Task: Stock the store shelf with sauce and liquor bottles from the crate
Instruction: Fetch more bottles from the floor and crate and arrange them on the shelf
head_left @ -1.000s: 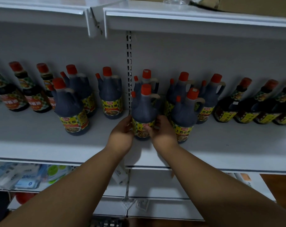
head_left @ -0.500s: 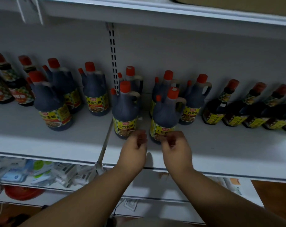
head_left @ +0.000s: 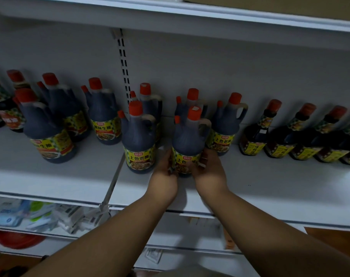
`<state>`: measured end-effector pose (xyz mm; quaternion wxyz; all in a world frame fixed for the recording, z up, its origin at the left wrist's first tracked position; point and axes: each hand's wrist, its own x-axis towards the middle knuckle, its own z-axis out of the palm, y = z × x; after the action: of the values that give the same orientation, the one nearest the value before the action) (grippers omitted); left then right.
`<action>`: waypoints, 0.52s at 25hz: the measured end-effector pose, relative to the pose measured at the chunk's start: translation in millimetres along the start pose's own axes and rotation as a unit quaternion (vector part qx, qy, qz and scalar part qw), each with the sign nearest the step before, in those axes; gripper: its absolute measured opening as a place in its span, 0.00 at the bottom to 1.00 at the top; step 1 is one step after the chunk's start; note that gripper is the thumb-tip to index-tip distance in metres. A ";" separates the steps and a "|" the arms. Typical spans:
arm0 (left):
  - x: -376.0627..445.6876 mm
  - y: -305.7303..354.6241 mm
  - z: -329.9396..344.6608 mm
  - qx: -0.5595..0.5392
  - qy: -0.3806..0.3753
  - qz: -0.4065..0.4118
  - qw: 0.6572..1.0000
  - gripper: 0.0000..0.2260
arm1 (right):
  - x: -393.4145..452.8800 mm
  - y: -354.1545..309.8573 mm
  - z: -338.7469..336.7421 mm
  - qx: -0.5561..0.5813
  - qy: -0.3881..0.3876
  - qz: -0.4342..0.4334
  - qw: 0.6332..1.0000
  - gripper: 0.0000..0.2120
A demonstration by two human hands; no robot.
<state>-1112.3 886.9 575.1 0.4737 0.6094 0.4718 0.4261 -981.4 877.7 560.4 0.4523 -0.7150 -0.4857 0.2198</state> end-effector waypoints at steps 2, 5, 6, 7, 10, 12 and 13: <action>1.0 3.5 1.5 -0.006 0.011 -0.003 1.000 0.30 | 2.8 -0.4 0.1 0.001 -0.006 -0.001 1.000 0.29; -0.3 1.3 2.0 -0.007 0.008 0.006 1.000 0.31 | 5.4 2.6 -2.2 0.013 -0.011 -0.016 1.000 0.29; 0.2 -0.8 1.6 -0.002 0.007 0.005 1.000 0.32 | 6.8 3.7 -2.1 0.015 -0.015 -0.015 1.000 0.28; 1.0 -2.3 0.8 0.003 0.007 0.001 1.000 0.33 | 7.4 4.5 -1.5 0.016 -0.017 -0.010 1.000 0.27; 2.6 -3.1 -0.6 -0.006 0.007 -0.003 1.000 0.34 | 4.8 4.5 1.9 0.016 0.000 -0.002 1.000 0.27; 3.4 -4.7 -2.7 0.001 0.000 -0.004 1.000 0.34 | 2.5 4.7 4.4 0.013 0.006 -0.005 1.000 0.26; 3.8 -6.6 -4.1 0.005 -0.004 -0.005 1.000 0.34 | 2.3 4.7 5.1 0.011 0.007 -0.003 1.000 0.25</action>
<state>-1116.7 892.1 569.7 0.4750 0.6110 0.4752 0.4186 -981.9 881.4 554.1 0.4639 -0.7101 -0.4825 0.2186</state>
